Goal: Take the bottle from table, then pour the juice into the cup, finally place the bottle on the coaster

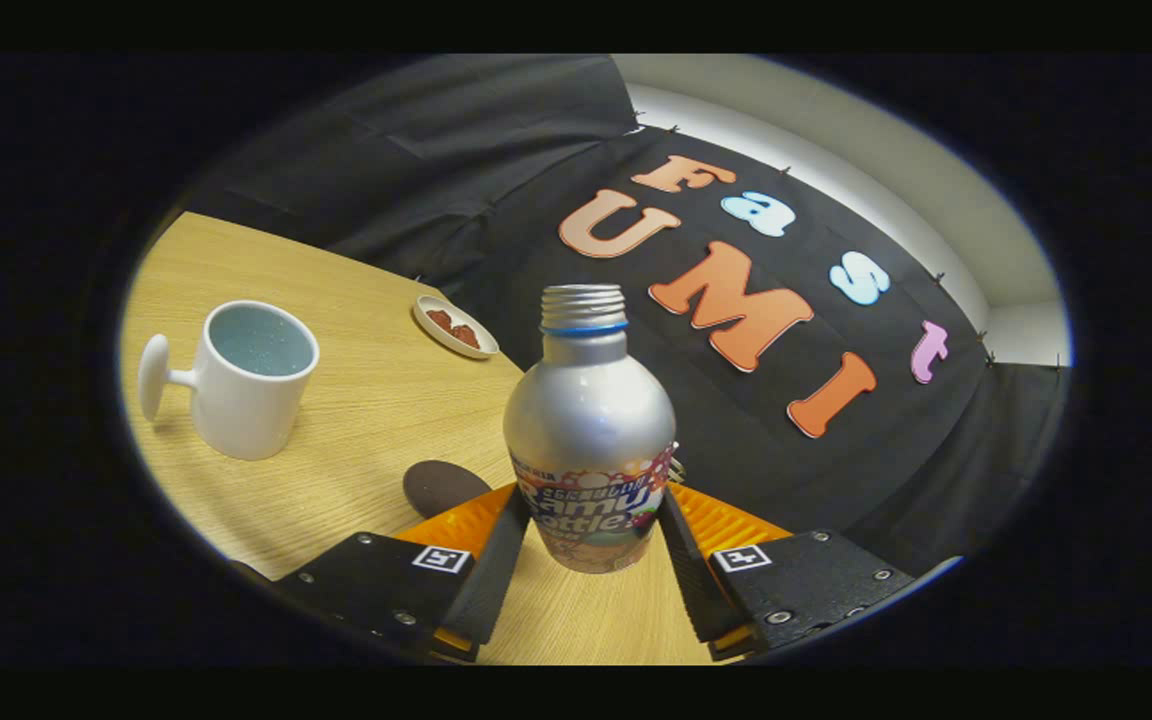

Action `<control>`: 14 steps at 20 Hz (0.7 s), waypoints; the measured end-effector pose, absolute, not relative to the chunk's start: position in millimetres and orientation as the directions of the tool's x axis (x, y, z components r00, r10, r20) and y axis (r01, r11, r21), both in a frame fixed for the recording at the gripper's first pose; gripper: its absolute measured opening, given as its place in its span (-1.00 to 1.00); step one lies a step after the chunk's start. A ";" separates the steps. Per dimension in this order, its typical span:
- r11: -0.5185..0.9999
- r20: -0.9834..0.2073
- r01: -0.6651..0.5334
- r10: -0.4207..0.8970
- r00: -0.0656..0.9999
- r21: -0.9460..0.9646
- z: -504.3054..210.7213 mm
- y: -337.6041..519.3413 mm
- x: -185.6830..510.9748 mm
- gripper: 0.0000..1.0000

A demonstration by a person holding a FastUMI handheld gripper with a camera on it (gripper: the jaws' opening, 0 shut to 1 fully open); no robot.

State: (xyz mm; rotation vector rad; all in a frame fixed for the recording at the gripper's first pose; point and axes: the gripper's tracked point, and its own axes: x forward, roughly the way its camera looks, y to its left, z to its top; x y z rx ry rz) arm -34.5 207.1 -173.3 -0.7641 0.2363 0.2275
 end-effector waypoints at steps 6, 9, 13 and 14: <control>0.579 -0.223 -0.244 0.109 0.969 -0.778 -164.0 219.8 -42.1 0.47; 0.512 -0.207 -0.238 0.118 0.971 -0.825 -161.0 223.2 -40.9 0.47; 0.388 -0.159 -0.197 0.129 0.979 -0.900 -150.0 230.9 -38.1 0.46; 0.362 -0.150 -0.189 0.134 0.980 -0.913 -149.5 233.6 -38.7 0.46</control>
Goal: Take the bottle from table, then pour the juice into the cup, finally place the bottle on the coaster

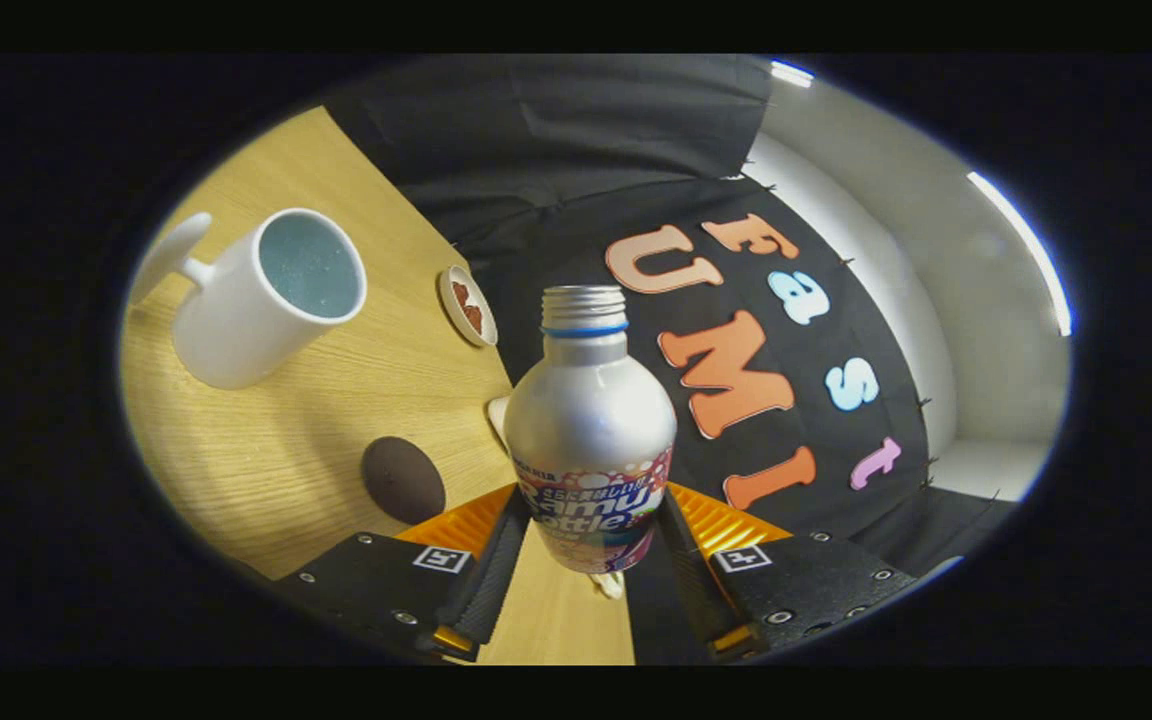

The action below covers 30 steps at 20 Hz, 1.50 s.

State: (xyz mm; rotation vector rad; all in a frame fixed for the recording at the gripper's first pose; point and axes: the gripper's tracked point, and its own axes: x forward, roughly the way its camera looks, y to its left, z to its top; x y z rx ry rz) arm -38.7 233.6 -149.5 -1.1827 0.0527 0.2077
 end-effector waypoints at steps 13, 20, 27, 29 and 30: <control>0.104 -0.057 -0.079 0.199 0.978 -0.991 -128.7 256.3 -36.5 0.46; 0.032 -0.061 -0.071 0.247 0.967 -0.997 -126.4 273.4 -37.3 0.46; -0.038 -0.056 -0.048 0.270 0.961 -0.998 -123.8 278.5 -34.2 0.46; -0.057 -0.057 -0.043 0.273 0.960 -0.997 -125.2 279.3 -34.1 0.46; -0.067 -0.056 -0.039 0.276 0.960 -0.997 -124.0 279.6 -35.0 0.46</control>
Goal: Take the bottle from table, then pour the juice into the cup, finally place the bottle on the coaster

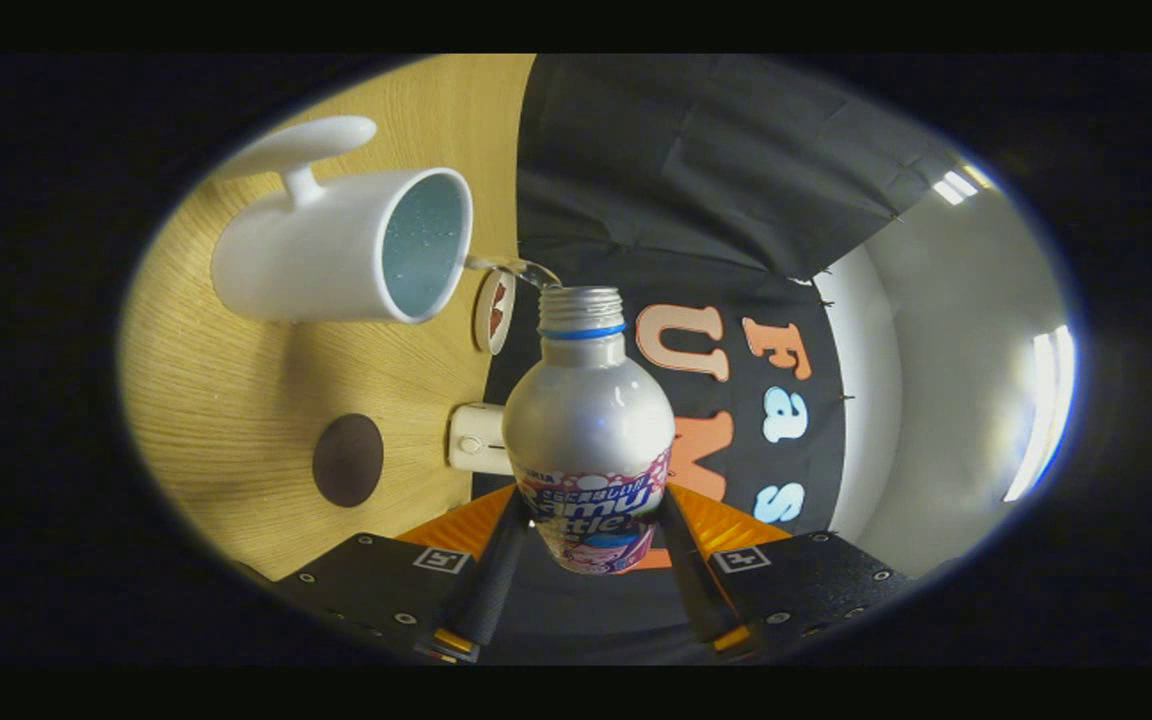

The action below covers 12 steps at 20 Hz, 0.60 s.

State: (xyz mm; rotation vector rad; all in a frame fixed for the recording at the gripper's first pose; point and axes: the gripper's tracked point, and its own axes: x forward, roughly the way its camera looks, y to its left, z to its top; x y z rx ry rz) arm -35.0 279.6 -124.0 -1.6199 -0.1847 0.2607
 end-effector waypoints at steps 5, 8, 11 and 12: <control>-0.075 -0.058 -0.038 0.279 0.958 -0.996 -123.2 280.0 -33.6 0.46; -0.089 -0.054 -0.030 0.290 0.955 -0.996 -120.6 282.5 -35.4 0.46; -0.097 -0.049 -0.021 0.291 0.955 -0.995 -119.4 282.7 -34.3 0.46; -0.101 -0.048 -0.019 0.291 0.955 -0.995 -118.9 283.4 -35.4 0.46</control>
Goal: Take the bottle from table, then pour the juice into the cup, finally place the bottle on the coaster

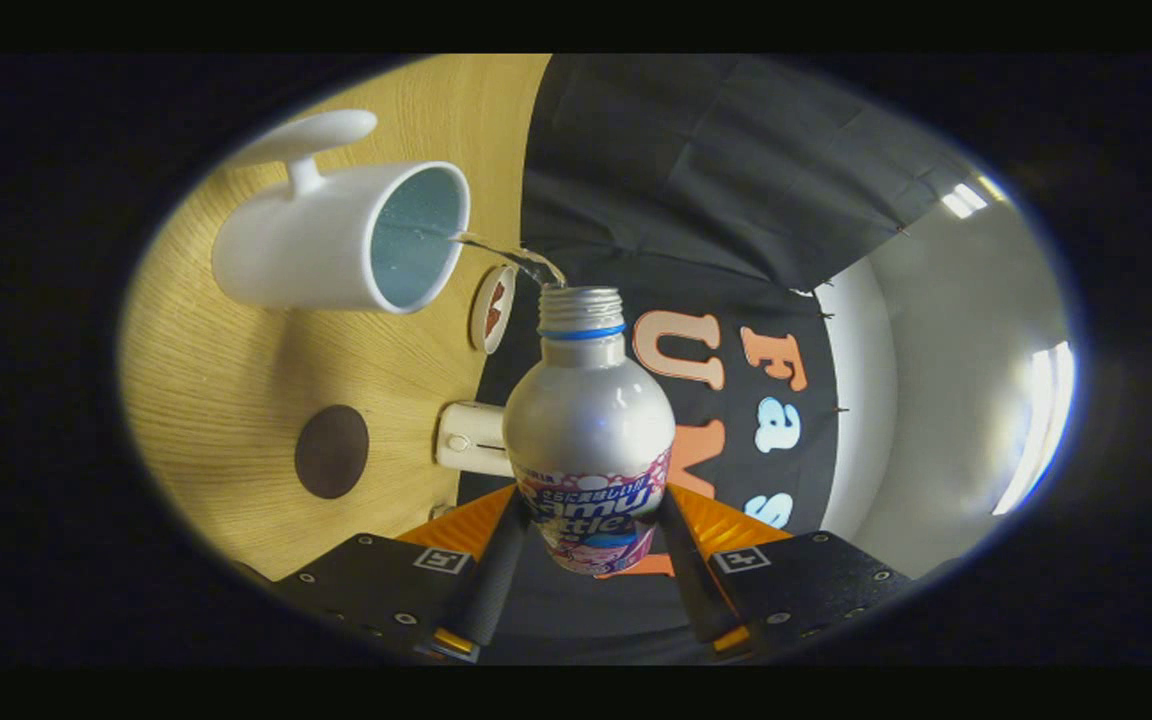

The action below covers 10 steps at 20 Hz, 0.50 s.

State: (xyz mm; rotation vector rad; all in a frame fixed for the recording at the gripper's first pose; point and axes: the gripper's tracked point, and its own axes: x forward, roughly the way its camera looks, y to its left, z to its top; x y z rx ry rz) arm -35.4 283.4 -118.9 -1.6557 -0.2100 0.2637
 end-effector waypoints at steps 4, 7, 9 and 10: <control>-0.117 -0.030 0.005 0.296 0.955 -0.993 -114.6 283.3 -32.6 0.46; -0.123 -0.015 0.023 0.299 0.954 -0.992 -110.8 282.8 -28.9 0.46; -0.123 -0.007 0.031 0.299 0.954 -0.992 -110.3 283.3 -29.0 0.46; -0.125 -0.003 0.036 0.299 0.954 -0.992 -109.7 284.2 -30.1 0.46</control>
